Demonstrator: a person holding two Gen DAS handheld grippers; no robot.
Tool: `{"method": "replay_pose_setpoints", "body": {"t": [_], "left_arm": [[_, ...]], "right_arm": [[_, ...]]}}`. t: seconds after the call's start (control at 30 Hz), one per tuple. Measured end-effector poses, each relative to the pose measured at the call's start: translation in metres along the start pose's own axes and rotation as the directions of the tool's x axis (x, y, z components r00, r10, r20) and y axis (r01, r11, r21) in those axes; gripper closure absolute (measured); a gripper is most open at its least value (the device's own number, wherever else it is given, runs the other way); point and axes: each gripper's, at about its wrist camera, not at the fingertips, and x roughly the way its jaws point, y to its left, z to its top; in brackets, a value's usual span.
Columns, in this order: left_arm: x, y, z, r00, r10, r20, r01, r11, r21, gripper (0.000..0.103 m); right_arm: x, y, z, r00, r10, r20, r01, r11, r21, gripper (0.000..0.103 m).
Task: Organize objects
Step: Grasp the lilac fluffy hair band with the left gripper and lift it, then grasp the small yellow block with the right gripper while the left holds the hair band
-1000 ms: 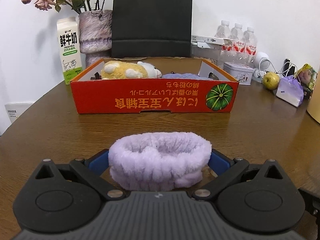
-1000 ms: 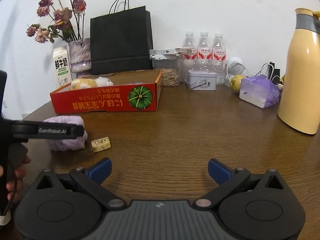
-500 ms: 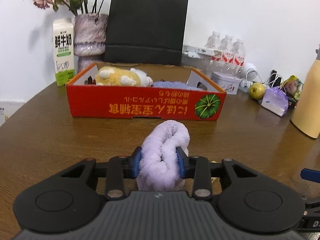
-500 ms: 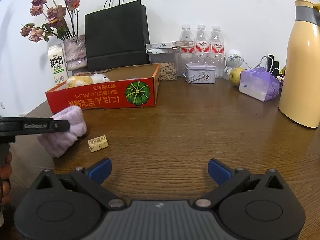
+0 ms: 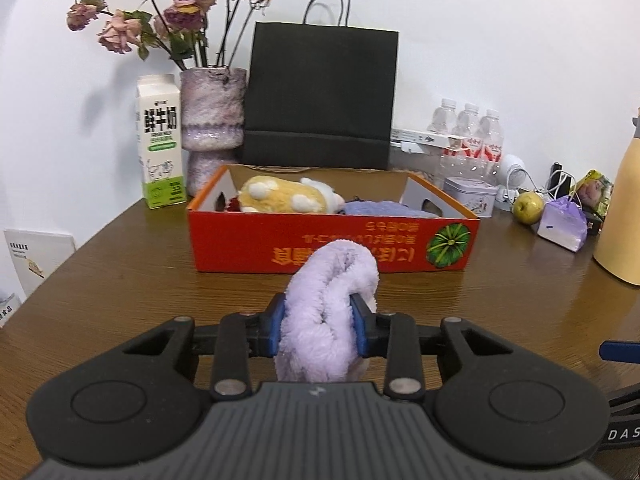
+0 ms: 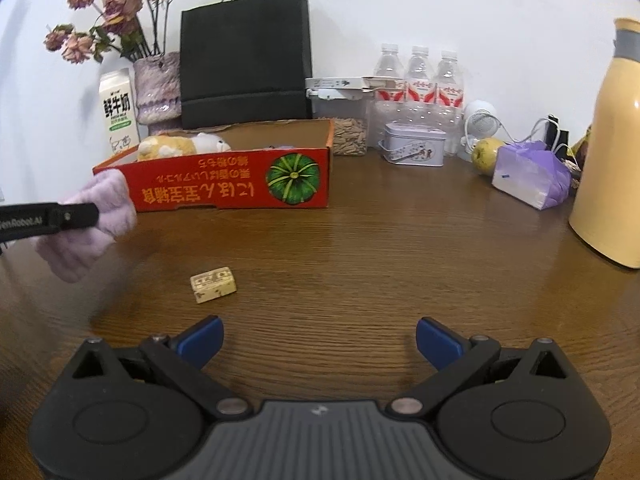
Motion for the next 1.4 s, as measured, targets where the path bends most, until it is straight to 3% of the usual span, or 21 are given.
{"method": "replay_pose_setpoints", "body": {"t": [0.63, 1.03, 1.23, 1.33, 1.37, 1.4], "left_arm": [[-0.024, 0.078, 0.007, 0.997, 0.057, 0.051, -0.053, 0.995, -0.08, 0.069], [-0.037, 0.097, 0.01, 0.996, 0.061, 0.071, -0.052, 0.991, -0.12, 0.068], [-0.041, 0.099, 0.01, 0.996, 0.047, 0.076, -0.037, 0.991, -0.126, 0.066], [-0.04, 0.099, 0.009, 0.996, 0.045, 0.074, -0.036, 0.992, -0.123, 0.066], [-0.04, 0.099, 0.008, 0.996, 0.046, 0.072, -0.037, 0.992, -0.122, 0.066], [-0.039, 0.099, 0.008, 0.996, 0.048, 0.07, -0.039, 0.992, -0.122, 0.066]], "right_arm": [[0.034, 0.059, 0.014, 0.997, 0.028, -0.073, -0.031, 0.998, -0.052, 0.005], [0.057, 0.077, 0.028, 0.997, 0.015, -0.078, -0.015, 1.0, -0.009, 0.018], [0.056, 0.077, 0.028, 0.998, -0.002, -0.067, 0.003, 1.0, 0.009, 0.029], [0.054, 0.076, 0.028, 0.999, 0.001, -0.054, 0.0, 1.0, 0.009, 0.049], [0.053, 0.076, 0.029, 0.999, 0.004, -0.048, -0.004, 1.0, 0.008, 0.064], [0.053, 0.076, 0.029, 0.999, 0.009, -0.046, -0.008, 1.0, 0.006, 0.069]]}}
